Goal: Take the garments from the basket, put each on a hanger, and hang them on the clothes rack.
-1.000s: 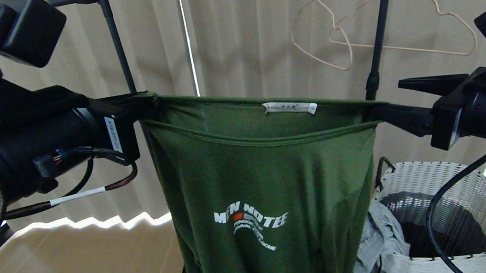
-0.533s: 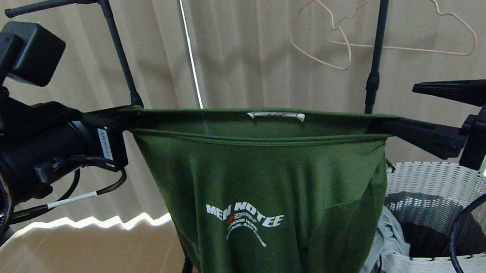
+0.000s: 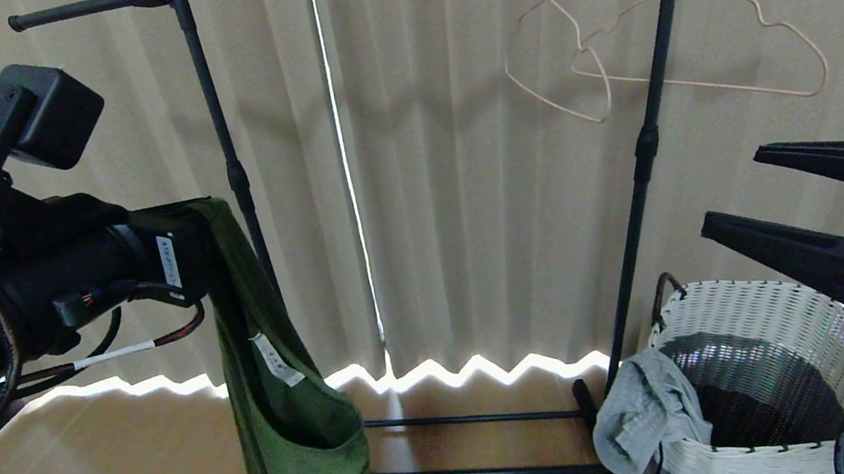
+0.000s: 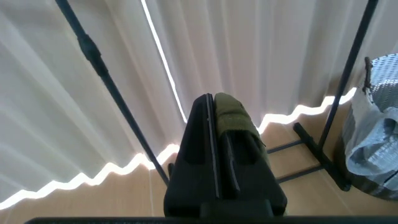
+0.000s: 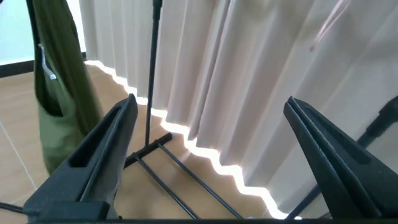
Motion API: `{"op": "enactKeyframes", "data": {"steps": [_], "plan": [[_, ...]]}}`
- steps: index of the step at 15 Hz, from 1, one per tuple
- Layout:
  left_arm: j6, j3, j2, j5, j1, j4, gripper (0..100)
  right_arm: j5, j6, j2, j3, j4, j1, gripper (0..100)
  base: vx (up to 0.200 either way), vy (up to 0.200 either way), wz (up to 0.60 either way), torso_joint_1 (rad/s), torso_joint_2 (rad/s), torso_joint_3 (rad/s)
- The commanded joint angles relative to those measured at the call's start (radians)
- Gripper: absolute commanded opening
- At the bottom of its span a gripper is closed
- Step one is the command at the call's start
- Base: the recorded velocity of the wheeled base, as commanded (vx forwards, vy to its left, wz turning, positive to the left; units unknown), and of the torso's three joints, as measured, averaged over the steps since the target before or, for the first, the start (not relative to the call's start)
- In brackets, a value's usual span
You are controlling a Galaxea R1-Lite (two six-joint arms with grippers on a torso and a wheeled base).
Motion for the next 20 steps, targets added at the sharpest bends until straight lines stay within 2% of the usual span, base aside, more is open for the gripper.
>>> {"op": "enactKeyframes", "data": {"steps": [1,4,9,12,13,15,20], "plan": [[0.002,0.007,-0.011,-0.001,0.019,0.001,0,-0.013,-0.006,0.001,0.000,0.010,-0.027,100,0.000,0.000,0.00,0.000,0.00,0.000],[-0.004,0.041,-0.054,-0.007,0.056,-0.001,0,-0.075,-0.073,0.006,0.032,0.052,-0.191,100,0.000,0.000,0.00,0.000,0.00,0.000],[0.001,0.171,-0.198,-0.012,0.138,0.005,0,-0.083,-0.170,0.006,0.052,0.039,-0.416,100,0.000,0.000,0.00,0.000,0.00,0.000],[0.001,0.208,-0.219,-0.012,0.146,0.001,0,-0.119,-0.194,0.001,0.069,0.039,-0.445,100,0.000,0.000,0.00,0.000,0.00,0.000],[0.001,0.211,-0.219,-0.015,0.146,-0.001,0,-0.182,-0.196,-0.002,0.095,0.038,-0.445,100,0.000,0.000,0.00,0.000,0.00,0.000],[0.004,0.211,-0.225,-0.015,0.145,-0.001,0,-0.230,-0.240,-0.009,0.118,0.036,-0.445,100,0.000,0.000,0.00,0.000,0.00,0.000],[0.005,0.231,-0.241,-0.017,0.138,-0.009,0,-0.231,-0.248,-0.008,0.111,0.038,-0.445,100,0.000,0.000,0.00,0.000,0.00,0.000]]}}
